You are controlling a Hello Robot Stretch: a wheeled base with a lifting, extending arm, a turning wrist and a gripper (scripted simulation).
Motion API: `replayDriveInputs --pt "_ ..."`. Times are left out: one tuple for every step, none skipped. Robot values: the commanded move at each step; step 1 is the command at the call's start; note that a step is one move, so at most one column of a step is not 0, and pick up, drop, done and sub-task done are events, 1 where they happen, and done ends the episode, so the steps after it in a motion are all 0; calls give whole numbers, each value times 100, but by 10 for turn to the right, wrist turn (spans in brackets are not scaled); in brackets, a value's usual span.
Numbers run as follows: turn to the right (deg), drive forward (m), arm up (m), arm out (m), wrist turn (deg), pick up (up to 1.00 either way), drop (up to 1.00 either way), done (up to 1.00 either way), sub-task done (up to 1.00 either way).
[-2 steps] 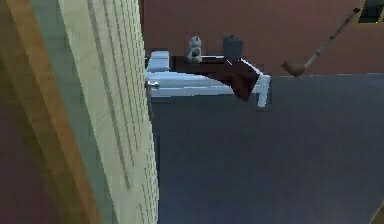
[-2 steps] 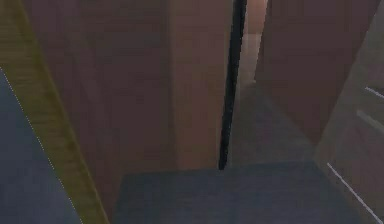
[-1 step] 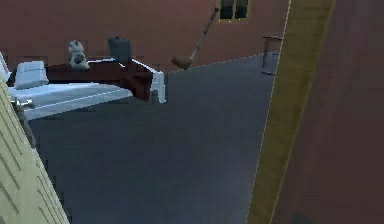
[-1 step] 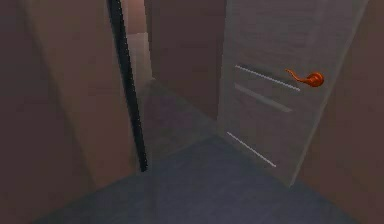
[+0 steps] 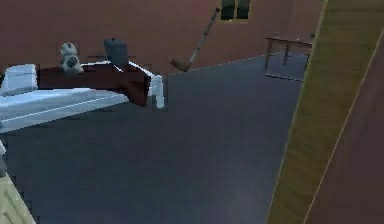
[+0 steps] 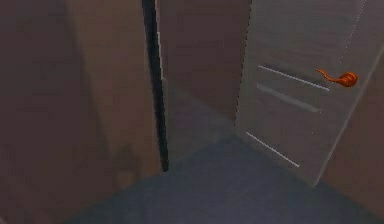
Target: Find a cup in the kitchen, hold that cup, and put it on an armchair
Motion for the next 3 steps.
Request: replayDriveInputs --pt "90 0 0 0 0 0 0 0 0" --pt "0 20 0 0 0 0 0 0 0" --pt "-420 0 0 0 0 0 0 0 0"
